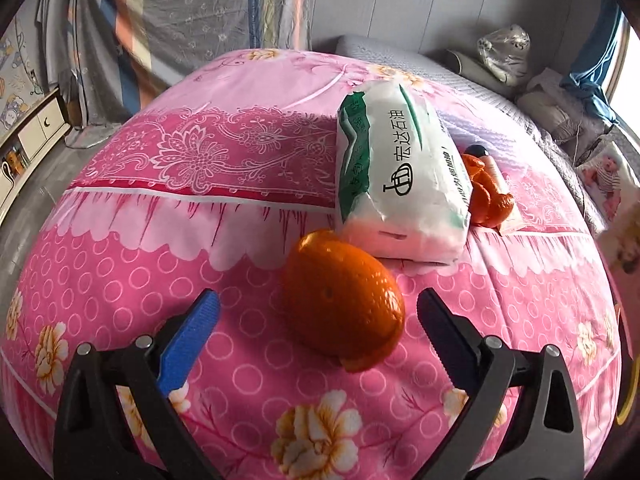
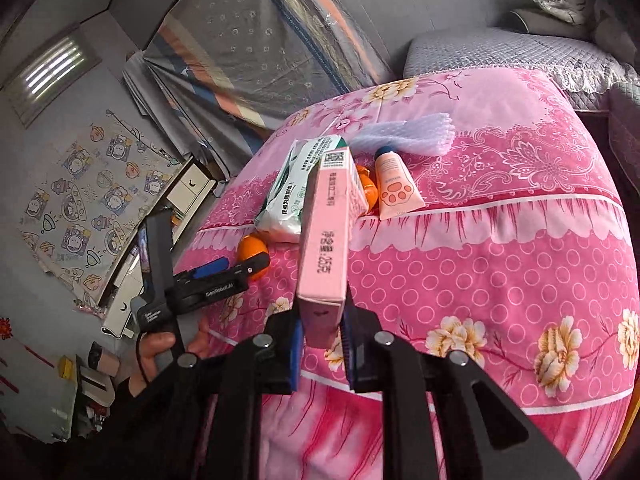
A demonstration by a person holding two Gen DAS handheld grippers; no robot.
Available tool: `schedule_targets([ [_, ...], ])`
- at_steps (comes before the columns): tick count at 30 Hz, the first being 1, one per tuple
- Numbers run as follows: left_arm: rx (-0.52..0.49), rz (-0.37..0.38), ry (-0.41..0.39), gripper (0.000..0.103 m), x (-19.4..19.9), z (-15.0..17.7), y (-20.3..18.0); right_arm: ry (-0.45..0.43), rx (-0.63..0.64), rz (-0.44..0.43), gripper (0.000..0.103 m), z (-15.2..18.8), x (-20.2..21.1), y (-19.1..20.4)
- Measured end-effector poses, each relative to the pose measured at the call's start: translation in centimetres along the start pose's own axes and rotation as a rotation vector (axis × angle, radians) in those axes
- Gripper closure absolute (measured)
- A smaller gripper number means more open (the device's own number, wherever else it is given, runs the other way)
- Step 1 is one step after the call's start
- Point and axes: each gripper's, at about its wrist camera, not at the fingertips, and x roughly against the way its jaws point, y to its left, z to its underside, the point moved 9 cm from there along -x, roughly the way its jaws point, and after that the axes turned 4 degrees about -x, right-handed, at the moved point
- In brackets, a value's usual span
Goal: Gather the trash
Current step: 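Grasp the pink carton with the right tool while the left tool grasps the orange, then carry the pink carton and orange over the bin and open both tools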
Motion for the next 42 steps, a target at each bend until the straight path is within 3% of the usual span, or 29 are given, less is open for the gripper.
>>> schedule_targets([
  [2, -0.003, -0.021, 0.008, 0.013, -0.5, -0.2, 0.4, -0.002, -0.014, -0.009, 0.088, 0.3, 0.6, -0.6],
  [3, 0.001, -0.025, 0.015, 0.022, -0.7, -0.2, 0.6, -0.005, -0.020, -0.005, 0.088, 0.5, 0.9, -0.9],
  [5, 0.015, -0.013, 0.022, 0.031, -0.9, -0.4, 0.7, -0.004, -0.033, -0.011, 0.088, 0.8, 1.3, -1.3],
  [6, 0.015, -0.015, 0.014, 0.047, -0.7, -0.5, 0.7, -0.004, -0.041, -0.015, 0.088, 0.9, 1.5, -1.5],
  [9, 0.030, -0.023, 0.004, 0.054, -0.4, -0.7, 1.1, -0.002, -0.059, -0.028, 0.088, 1.5, 2.1, -1.9],
  [15, 0.053, 0.000, -0.020, 0.055, 1.8, 0.0, 1.2, 0.010, -0.063, -0.072, 0.088, 2.4, 3.3, -1.4],
  [22, -0.009, 0.041, -0.170, 0.055, 9.4, 0.8, -1.0, 0.043, -0.069, -0.094, 0.088, 4.2, 4.2, -1.0],
  [31, -0.202, 0.134, -0.338, 0.055, 18.3, 0.7, -10.3, -0.013, -0.093, -0.104, 0.088, 5.2, 7.3, -2.2],
  [37, -0.323, 0.220, -0.404, 0.055, 21.3, 0.7, -17.3, -0.089, -0.123, -0.071, 0.088, 5.2, 10.7, -4.8],
  [42, -0.402, 0.295, -0.414, 0.055, 22.1, 1.1, -22.7, -0.162, -0.172, -0.030, 0.088, 5.3, 14.0, -8.2],
])
